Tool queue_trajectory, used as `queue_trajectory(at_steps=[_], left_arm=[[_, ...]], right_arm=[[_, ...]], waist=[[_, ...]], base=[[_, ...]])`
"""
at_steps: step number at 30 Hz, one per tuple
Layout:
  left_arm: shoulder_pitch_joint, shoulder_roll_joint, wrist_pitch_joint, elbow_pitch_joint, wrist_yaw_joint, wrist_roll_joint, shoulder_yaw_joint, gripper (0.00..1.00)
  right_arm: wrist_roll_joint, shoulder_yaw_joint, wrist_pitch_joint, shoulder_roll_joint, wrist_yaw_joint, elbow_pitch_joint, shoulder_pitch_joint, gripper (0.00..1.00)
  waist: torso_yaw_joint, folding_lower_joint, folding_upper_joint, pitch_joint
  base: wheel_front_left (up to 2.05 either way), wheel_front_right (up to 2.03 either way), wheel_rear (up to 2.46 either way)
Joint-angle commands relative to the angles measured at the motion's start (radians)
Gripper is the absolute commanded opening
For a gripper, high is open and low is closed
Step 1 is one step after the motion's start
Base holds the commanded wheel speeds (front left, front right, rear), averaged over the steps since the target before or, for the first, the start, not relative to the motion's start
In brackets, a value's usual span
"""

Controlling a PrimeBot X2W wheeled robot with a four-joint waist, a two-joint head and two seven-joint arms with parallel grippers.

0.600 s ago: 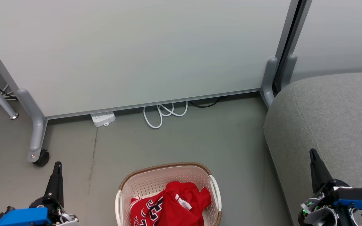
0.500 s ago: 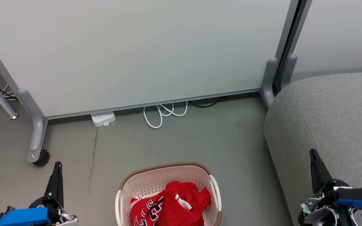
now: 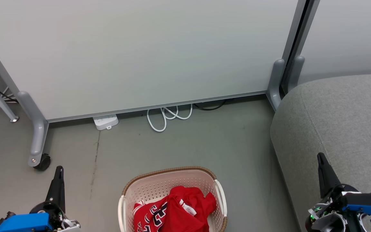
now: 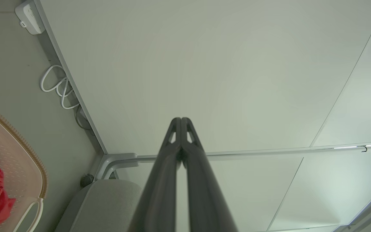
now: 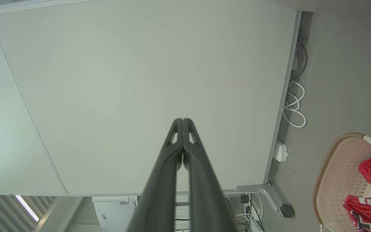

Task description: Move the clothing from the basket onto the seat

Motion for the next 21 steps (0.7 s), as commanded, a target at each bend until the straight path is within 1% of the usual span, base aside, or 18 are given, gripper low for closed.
queue_trajectory(at_steps=[1,21], left_arm=[[-0.012,0.004,0.002,-0.004,-0.006,-0.001,-0.001,0.0],[-0.012,0.004,0.002,-0.004,-0.006,-0.001,-0.001,0.0]], right_arm=[[0.004,-0.001,0.0,0.001,0.0,0.0,-0.011,0.0],[0.004,-0.001,0.0,0.001,0.0,0.0,-0.011,0.0]], waist=[[0.0,0.0,0.0,0.0],[0.0,0.0,0.0,0.0]], base=[[0.0,0.0,0.0],[0.0,0.0,0.0]])
